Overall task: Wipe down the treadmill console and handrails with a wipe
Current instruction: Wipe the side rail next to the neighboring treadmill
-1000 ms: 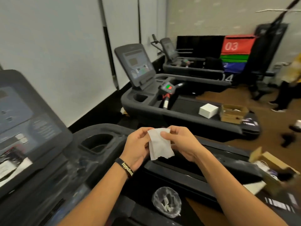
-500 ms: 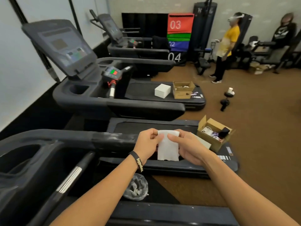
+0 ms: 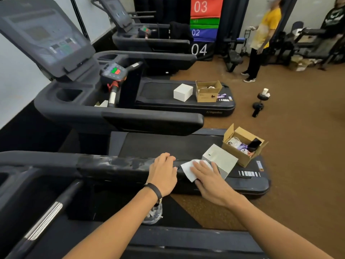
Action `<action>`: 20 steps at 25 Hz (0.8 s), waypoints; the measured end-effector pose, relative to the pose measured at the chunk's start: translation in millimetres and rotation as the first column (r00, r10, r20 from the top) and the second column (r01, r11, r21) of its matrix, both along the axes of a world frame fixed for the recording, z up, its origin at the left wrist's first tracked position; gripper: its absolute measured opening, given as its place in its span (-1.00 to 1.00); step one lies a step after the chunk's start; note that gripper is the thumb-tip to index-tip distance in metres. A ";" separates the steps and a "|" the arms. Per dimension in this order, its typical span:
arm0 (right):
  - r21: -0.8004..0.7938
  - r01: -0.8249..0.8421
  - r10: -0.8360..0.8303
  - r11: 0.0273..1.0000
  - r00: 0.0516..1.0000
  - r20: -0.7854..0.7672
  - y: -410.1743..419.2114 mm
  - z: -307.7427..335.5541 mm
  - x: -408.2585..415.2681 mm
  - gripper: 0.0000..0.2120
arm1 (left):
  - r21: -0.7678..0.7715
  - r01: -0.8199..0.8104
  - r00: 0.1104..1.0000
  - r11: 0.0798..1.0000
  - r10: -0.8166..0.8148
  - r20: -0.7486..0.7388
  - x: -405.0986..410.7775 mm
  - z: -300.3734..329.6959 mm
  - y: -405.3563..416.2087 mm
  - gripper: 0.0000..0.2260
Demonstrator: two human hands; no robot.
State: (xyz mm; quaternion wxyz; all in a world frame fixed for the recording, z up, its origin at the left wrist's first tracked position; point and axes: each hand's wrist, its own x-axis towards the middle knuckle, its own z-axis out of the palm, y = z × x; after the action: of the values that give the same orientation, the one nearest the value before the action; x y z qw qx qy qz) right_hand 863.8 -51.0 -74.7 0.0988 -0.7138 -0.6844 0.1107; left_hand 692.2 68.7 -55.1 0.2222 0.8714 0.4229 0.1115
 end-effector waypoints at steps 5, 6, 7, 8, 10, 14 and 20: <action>0.083 0.424 -0.386 0.902 0.877 -0.285 7.8 4.4 1.7 -0.65 | 0.147 -0.027 0.990 0.989 0.047 -0.136 -28.1 -15.0 17.9 -0.64; 0.071 0.471 -0.444 0.879 0.865 -0.235 15.8 7.3 -5.5 -0.62 | 0.187 -0.004 0.987 0.982 0.034 -0.159 -29.6 -16.4 17.5 -0.64; 0.056 0.492 -0.477 0.869 0.862 -0.170 22.8 6.1 -16.9 -0.56 | 0.227 0.029 0.984 0.973 0.013 -0.177 -29.4 -16.6 14.9 -0.63; 0.041 0.498 -0.492 0.866 0.864 -0.111 29.0 1.0 -29.6 -0.49 | 0.258 0.058 0.983 0.964 -0.010 -0.186 -27.3 -16.5 11.4 -0.62; -0.002 0.503 -0.503 0.864 0.864 -0.018 39.1 -10.4 -45.6 -0.37 | 0.309 0.088 0.980 0.947 -0.026 -0.199 -23.7 -18.3 6.4 -0.63; -0.113 0.437 -0.421 0.892 0.896 0.141 46.2 -12.8 -33.2 -0.40 | 0.310 0.059 0.960 0.949 0.030 -0.277 -34.3 -19.5 19.4 -0.58; -0.165 0.250 -0.218 0.954 0.958 0.187 10.0 -12.0 8.2 -0.38 | 0.297 0.062 0.951 0.953 0.033 -0.308 -99.7 -30.1 24.0 -0.50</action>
State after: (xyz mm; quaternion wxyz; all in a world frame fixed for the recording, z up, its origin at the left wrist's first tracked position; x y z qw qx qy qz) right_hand 872.0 -41.0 -86.7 -0.0139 -0.8029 -0.5872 0.1017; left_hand 592.5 92.6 -85.2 0.0180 0.9048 0.4239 0.0355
